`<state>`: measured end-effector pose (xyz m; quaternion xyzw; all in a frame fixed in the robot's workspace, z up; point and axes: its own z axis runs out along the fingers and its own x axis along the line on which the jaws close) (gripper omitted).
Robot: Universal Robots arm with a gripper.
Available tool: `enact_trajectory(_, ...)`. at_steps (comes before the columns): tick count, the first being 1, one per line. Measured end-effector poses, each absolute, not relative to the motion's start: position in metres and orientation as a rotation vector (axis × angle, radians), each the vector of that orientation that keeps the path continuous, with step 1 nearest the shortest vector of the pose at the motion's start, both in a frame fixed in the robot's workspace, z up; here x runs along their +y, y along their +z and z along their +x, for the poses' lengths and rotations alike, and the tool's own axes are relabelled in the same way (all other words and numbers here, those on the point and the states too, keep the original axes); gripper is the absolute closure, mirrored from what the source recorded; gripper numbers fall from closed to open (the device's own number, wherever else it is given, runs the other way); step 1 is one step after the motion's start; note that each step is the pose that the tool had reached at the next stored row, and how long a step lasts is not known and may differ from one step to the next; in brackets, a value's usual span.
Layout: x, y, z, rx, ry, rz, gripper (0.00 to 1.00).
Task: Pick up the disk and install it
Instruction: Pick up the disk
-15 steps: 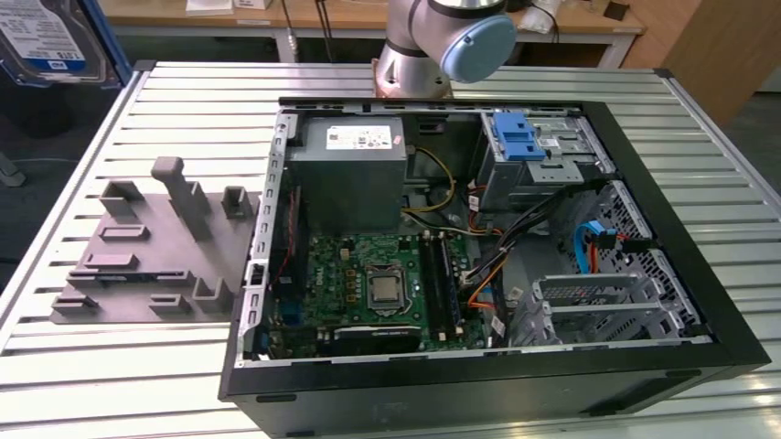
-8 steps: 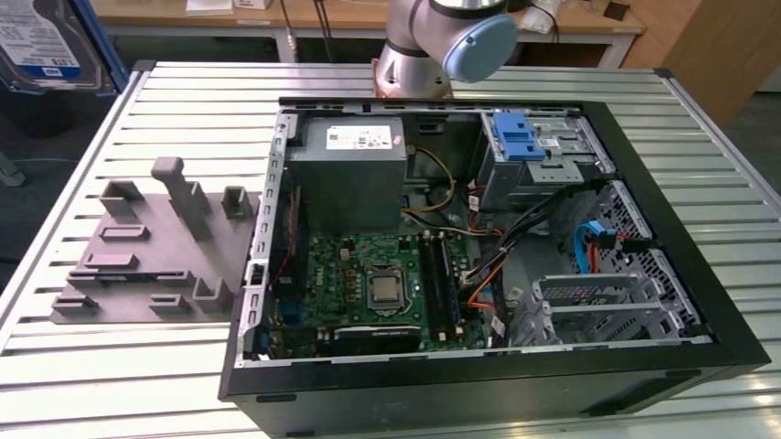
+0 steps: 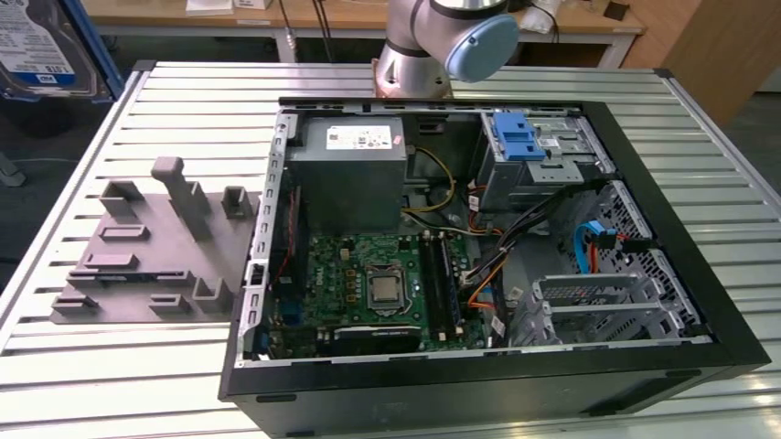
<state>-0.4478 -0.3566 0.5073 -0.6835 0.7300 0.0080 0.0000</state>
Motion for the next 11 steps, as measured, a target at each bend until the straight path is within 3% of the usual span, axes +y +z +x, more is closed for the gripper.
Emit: enact_trajectory(11, -0.360, 0.507, -0.429, 2.293, 0.025, -2.147, 0.64)
